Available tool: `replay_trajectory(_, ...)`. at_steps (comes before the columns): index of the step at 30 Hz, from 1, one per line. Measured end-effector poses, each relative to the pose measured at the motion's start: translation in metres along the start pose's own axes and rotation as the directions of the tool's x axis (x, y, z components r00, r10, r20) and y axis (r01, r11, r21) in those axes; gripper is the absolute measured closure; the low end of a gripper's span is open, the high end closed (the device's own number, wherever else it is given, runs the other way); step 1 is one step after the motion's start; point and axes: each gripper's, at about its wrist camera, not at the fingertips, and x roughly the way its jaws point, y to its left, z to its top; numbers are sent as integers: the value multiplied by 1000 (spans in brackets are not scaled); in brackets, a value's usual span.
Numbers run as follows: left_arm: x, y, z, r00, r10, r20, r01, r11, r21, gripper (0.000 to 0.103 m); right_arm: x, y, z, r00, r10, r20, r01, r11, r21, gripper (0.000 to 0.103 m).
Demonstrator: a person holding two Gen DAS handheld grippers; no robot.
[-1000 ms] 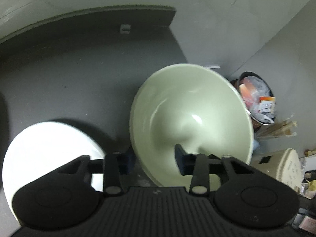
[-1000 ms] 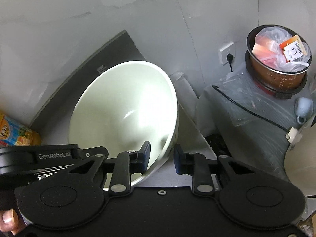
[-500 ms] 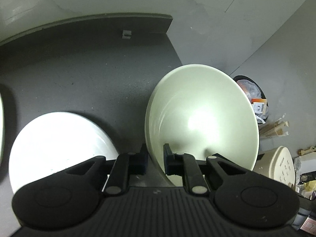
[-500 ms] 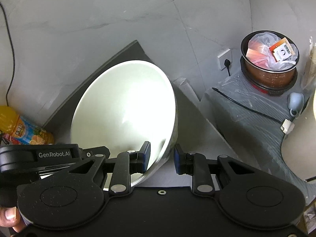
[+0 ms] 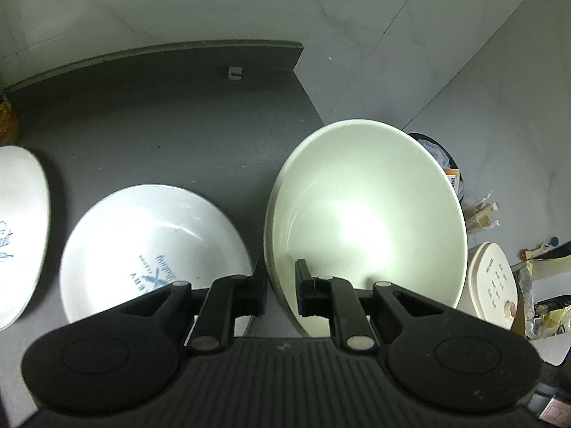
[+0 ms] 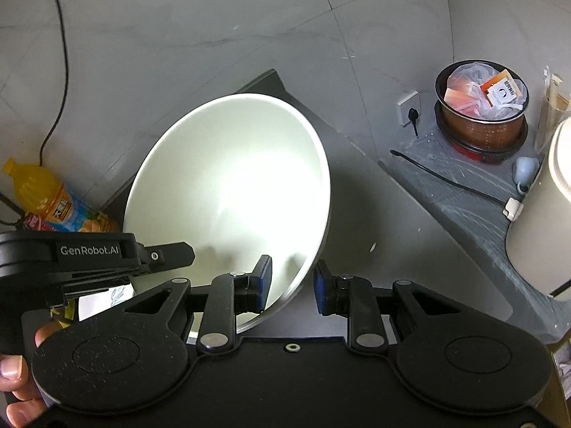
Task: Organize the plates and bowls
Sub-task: 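Carry the smaller cream bowl and lower it onto the stacked bowls, then open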
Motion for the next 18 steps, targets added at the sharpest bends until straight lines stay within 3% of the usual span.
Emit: replay_trajectory(18, -53, 31, -34, 998, -46, 45, 44, 998, 42, 89, -33, 40, -52, 1000, 14, 10, -13, 999, -50, 78)
